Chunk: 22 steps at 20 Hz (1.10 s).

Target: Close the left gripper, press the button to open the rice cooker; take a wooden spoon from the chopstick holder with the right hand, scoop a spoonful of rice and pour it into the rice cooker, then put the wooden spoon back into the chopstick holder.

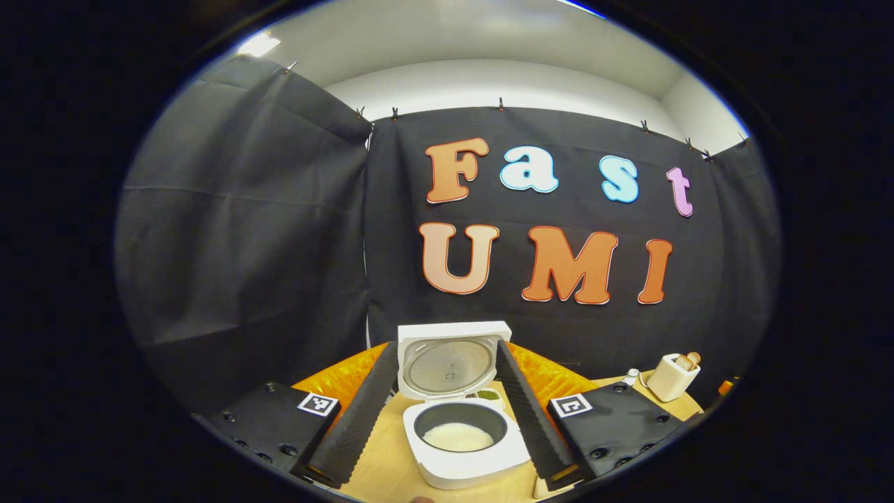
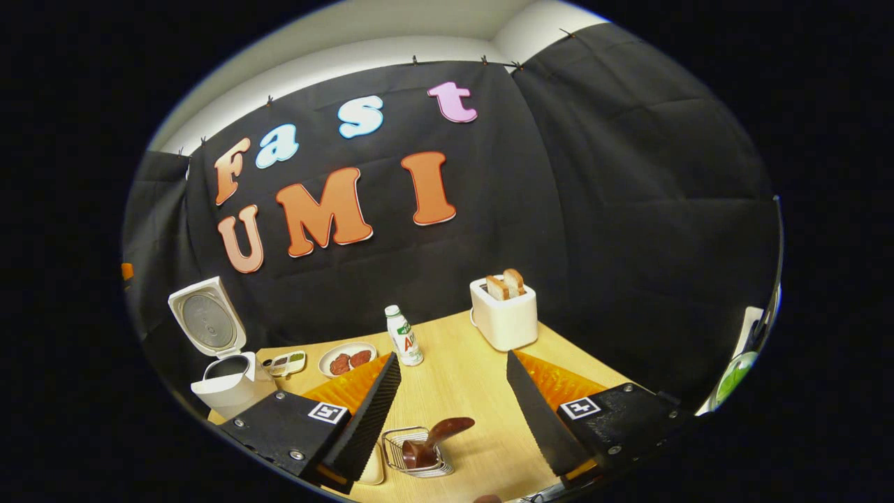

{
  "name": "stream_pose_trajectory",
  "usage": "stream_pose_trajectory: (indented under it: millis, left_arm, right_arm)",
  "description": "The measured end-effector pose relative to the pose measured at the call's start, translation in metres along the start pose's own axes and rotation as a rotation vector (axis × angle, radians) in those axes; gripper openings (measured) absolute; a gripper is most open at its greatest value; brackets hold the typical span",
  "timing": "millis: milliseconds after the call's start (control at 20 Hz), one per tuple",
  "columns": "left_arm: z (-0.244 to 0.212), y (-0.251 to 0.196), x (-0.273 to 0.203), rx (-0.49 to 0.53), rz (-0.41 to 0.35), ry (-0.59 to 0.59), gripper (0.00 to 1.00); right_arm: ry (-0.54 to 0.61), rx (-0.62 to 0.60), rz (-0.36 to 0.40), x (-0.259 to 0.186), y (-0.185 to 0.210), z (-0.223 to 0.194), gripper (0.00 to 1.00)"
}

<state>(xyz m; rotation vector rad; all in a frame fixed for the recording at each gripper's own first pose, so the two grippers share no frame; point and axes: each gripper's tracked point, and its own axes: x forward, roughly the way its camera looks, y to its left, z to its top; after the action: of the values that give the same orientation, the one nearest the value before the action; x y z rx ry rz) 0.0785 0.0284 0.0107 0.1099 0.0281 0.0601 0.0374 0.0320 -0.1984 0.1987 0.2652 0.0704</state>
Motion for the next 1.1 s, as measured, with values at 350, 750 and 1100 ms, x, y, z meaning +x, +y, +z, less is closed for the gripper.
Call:
stream_pose_trajectory:
  millis: [350, 750, 1100]
  left_arm:
    - [0.007, 0.008, -0.019, 0.009, 0.025, -0.016, 0.98]
    - [0.012, 0.019, -0.03, 0.031, 0.061, -0.041, 0.96]
    - [0.004, 0.025, -0.048, 0.061, 0.059, -0.012, 0.95]
  right_arm:
    - [0.104, 0.15, 0.016, 0.019, 0.0, -0.059, 0.95]
    - [0.189, 0.276, 0.067, 0.032, 0.013, -0.106, 0.95]
    - [0.238, 0.456, 0.11, 0.041, 0.023, -0.124, 0.7]
